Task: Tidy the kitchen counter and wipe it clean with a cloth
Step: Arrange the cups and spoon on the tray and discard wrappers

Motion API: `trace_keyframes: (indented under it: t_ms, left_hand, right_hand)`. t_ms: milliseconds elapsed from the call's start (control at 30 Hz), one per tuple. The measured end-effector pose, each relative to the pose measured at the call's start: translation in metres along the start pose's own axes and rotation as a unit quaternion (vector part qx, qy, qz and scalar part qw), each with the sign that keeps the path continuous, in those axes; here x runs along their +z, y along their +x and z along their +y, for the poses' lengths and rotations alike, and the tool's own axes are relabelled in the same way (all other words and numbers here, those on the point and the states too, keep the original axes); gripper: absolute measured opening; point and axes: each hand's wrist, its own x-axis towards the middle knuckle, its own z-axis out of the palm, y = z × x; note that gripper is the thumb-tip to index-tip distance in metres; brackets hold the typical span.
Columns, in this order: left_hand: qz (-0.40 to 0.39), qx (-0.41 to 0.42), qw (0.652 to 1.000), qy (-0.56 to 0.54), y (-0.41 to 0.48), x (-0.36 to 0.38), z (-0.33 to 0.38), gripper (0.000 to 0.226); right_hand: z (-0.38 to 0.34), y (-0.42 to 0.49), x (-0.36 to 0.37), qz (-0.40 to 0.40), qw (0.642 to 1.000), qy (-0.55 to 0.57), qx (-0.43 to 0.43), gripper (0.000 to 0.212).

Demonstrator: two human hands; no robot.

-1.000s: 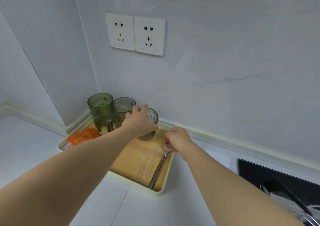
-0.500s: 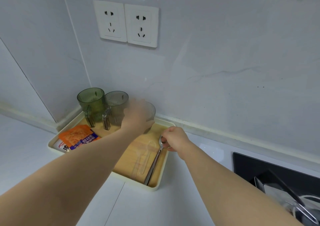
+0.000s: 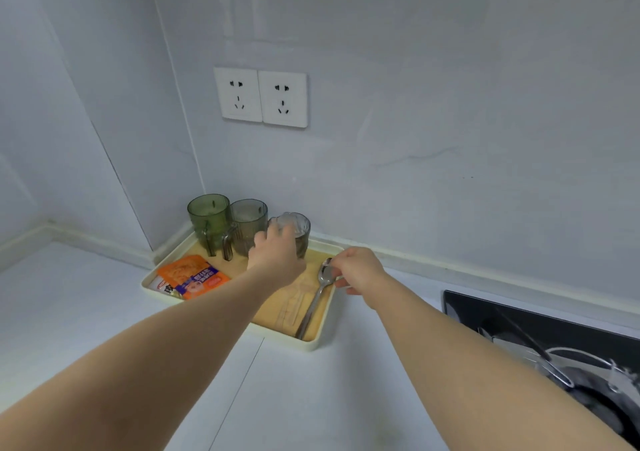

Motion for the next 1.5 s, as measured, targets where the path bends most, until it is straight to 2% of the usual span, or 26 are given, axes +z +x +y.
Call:
trace_keyframes:
  t_ms: [200, 500, 700, 833, 1033, 1133, 1233, 1500]
  left_hand:
    - [0.021, 0.019, 0.999, -0.023, -0.056, -0.005, 0.008, 0.057]
    - [0.008, -0.006, 0.994, -0.105, -0.150, 0.013, 0.014, 0.045]
    - [0.002, 0.021, 0.993, -0.120, -0.226, 0.021, 0.032, 0.041]
    - [-0.011, 0.068, 0.990, -0.121, -0.273, 0.025, 0.061, 0.040]
    - [-0.054, 0.141, 0.980, -0.133, -0.339, 0.041, 0.141, 0.038]
    - [-0.067, 0.173, 0.974, -0.132, -0.359, 0.052, 0.183, 0.036]
    - [-0.078, 0.191, 0.969, -0.139, -0.383, 0.069, 0.235, 0.033]
    - [-0.140, 0.244, 0.944, -0.170, -0.471, 0.148, 0.413, 0.032]
  right_hand:
    - [0.011, -0.038, 0.000, 0.005, 0.999, -0.031, -0.022, 0.026]
    - [0.046, -0.111, 0.000, 0.010, 0.997, -0.068, -0.027, 0.016]
    - [0.088, -0.191, -0.013, 0.028, 0.998, -0.052, -0.022, 0.014]
    - [0.121, -0.242, -0.034, 0.054, 0.998, -0.032, -0.022, 0.014]
    - [0.185, -0.308, -0.094, 0.114, 0.993, 0.014, 0.026, 0.016]
    - [0.211, -0.331, -0.129, 0.142, 0.989, 0.021, 0.026, 0.021]
    - [0.243, -0.359, -0.174, 0.158, 0.987, 0.032, 0.022, 0.017]
    - [0.371, -0.442, -0.329, 0.241, 0.966, 0.045, 0.085, 0.016]
